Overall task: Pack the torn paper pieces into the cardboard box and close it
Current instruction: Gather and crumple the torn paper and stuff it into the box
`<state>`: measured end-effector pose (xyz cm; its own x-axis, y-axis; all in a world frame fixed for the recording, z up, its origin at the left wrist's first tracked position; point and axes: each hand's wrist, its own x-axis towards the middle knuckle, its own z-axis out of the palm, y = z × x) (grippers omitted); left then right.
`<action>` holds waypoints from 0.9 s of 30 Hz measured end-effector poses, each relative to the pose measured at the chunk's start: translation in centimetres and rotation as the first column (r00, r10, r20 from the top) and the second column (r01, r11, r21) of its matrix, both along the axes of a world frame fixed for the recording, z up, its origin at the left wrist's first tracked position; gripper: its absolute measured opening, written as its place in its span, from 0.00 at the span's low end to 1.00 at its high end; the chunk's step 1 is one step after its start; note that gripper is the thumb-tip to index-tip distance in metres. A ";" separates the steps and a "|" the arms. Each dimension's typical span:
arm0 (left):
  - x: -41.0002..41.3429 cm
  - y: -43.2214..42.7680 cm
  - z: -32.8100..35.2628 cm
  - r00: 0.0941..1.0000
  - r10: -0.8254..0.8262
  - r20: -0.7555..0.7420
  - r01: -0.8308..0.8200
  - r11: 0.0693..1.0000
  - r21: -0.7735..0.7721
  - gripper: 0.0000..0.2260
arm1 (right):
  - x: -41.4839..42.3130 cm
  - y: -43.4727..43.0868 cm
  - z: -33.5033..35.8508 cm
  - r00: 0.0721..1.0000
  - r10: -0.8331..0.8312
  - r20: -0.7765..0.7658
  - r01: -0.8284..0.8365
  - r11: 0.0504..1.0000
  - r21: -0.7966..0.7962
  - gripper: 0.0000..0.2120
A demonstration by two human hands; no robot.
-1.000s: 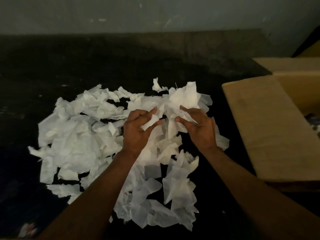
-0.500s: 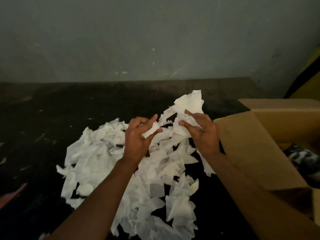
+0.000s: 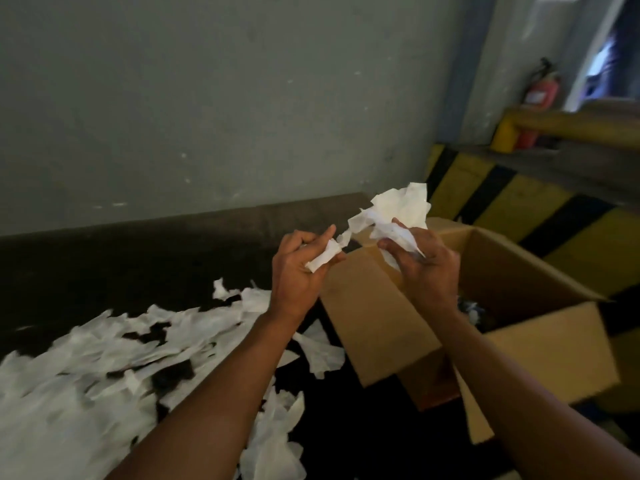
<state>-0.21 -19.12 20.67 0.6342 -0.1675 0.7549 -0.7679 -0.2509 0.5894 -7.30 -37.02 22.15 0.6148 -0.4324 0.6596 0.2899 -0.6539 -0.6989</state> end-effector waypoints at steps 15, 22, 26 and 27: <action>-0.5 -24.5 -5.3 0.932 0.049 -0.358 0.017 0.984 0.179 0.24 | -1.3 -24.5 -5.3 0.903 0.039 -0.428 -0.021 0.999 0.047 0.12; 0.9 -26.1 -7.0 0.800 0.288 -0.526 0.008 0.872 0.490 0.45 | 2.7 -28.8 -7.2 0.809 0.116 -0.577 -0.161 0.987 -0.028 0.33; 1.1 -27.0 -7.1 0.781 0.362 -0.508 -0.050 0.848 0.527 0.41 | 3.6 -29.6 -7.3 0.813 0.140 -0.565 -0.177 0.984 -0.011 0.32; 1.1 -27.2 -7.0 0.778 0.372 -0.506 -0.053 0.842 0.537 0.41 | 3.8 -29.7 -7.3 0.811 0.147 -0.567 -0.179 0.984 -0.002 0.32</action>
